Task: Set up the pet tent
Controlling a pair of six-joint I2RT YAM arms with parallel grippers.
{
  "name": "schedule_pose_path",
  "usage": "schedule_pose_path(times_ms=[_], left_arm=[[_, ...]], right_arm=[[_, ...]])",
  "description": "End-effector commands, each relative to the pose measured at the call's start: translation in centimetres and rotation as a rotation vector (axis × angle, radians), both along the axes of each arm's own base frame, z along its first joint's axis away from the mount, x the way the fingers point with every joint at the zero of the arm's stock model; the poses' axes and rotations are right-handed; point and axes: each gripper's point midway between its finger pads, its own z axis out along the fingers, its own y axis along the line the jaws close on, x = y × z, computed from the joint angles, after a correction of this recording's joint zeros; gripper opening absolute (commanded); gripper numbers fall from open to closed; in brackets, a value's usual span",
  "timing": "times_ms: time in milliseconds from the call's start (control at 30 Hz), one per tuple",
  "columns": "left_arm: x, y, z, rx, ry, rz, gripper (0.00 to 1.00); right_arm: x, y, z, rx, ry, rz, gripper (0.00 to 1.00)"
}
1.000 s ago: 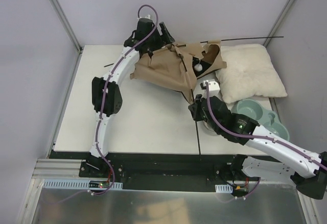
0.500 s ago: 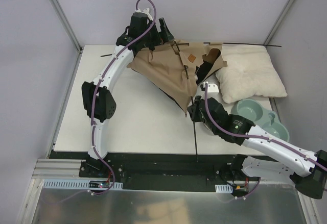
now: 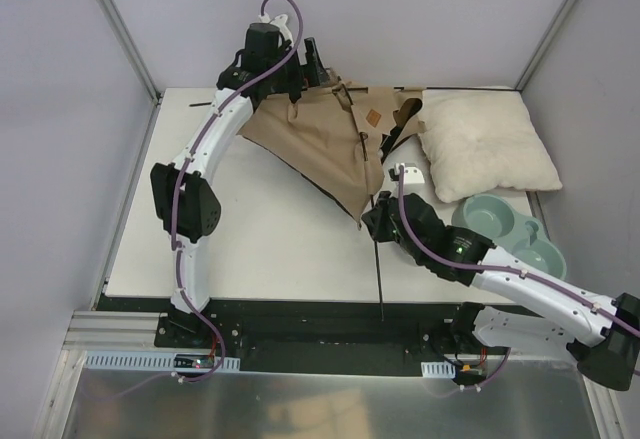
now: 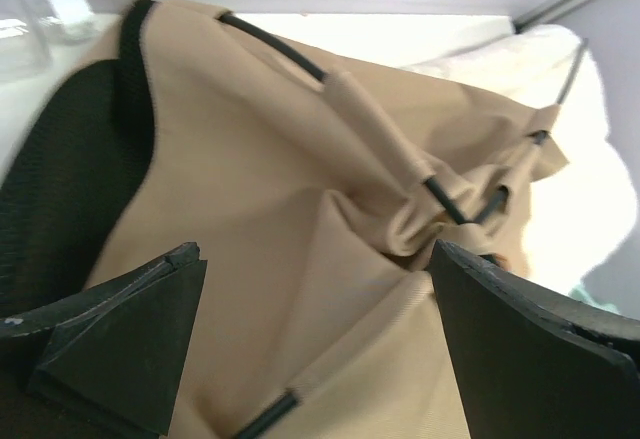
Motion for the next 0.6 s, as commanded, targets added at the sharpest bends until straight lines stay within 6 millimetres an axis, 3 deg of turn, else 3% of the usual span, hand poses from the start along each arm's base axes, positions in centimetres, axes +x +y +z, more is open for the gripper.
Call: schedule_pose_path(times_ms=[0, 100, 200, 400, 500, 567], left_arm=[[0.5, 2.6, 3.8, 0.130, -0.173, 0.012, 0.99], [1.4, 3.3, 2.7, 0.174, -0.175, 0.030, 0.99], [1.1, 3.5, 3.9, 0.143, -0.183, 0.049, 0.99], [-0.4, 3.9, 10.9, 0.081, -0.321, 0.058, 0.99], [-2.2, 4.0, 14.6, 0.044, -0.389, 0.040, 0.99], [-3.8, 3.8, 15.6, 0.022, -0.399, 0.004, 0.99]], right_arm=[[1.3, 0.7, 1.1, 0.046, -0.038, -0.026, 0.00], [1.4, 0.7, 0.6, 0.029, -0.031, -0.026, 0.00], [1.5, 0.9, 0.5, 0.029, -0.023, -0.028, 0.00], [1.6, 2.2, 0.0, 0.030, -0.002, -0.001, 0.00], [1.7, 2.8, -0.3, 0.034, 0.011, 0.013, 0.00], [1.8, 3.3, 0.3, 0.053, 0.008, 0.019, 0.00]])
